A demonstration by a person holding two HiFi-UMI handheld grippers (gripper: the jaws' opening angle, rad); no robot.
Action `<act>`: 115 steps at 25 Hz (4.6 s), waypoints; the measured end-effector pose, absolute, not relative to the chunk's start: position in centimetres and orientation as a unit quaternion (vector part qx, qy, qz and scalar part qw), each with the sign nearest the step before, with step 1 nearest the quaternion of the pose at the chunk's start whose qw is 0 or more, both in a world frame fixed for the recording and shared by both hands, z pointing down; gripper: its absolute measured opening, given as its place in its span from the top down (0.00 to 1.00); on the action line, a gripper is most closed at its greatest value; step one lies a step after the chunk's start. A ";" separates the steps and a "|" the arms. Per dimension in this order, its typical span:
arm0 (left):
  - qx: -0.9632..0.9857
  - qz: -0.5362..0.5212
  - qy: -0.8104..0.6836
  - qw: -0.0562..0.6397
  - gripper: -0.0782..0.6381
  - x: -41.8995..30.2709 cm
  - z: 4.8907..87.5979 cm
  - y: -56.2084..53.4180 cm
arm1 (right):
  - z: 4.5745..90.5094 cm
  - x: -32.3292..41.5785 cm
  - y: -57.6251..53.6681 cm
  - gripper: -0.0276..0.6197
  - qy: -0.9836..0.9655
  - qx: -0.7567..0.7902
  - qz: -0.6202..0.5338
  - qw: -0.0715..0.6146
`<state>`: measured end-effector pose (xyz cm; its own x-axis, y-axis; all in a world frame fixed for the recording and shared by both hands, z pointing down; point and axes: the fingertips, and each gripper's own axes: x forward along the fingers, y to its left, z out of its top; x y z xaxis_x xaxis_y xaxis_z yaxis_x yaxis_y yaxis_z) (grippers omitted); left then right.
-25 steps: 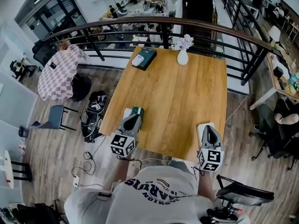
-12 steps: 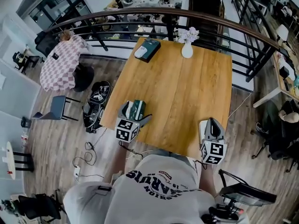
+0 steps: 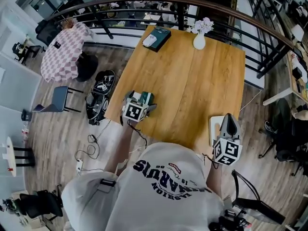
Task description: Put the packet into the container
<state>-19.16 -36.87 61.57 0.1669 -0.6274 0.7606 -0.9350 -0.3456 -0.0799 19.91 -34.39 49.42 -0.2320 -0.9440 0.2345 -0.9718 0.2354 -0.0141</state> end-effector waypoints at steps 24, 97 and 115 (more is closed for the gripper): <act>0.596 0.517 -0.467 0.398 0.07 -26.3 84.5 -39.6 | 53.8 24.6 -28.9 0.95 -0.712 0.677 0.139 0.127; 0.622 0.554 -0.435 0.342 0.45 -24.8 58.4 -35.8 | 58.9 25.8 -30.1 0.94 -0.699 0.665 0.209 0.160; 0.638 0.527 -0.442 0.346 0.45 -23.2 58.8 -36.7 | 61.1 28.0 -30.4 0.94 -0.689 0.665 0.217 0.187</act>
<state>-23.19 -36.68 58.81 0.0535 -0.2002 0.9783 -0.9289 -0.3694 -0.0248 27.97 -30.41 61.07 -0.0442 -0.8364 0.5464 -0.9986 0.0204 -0.0496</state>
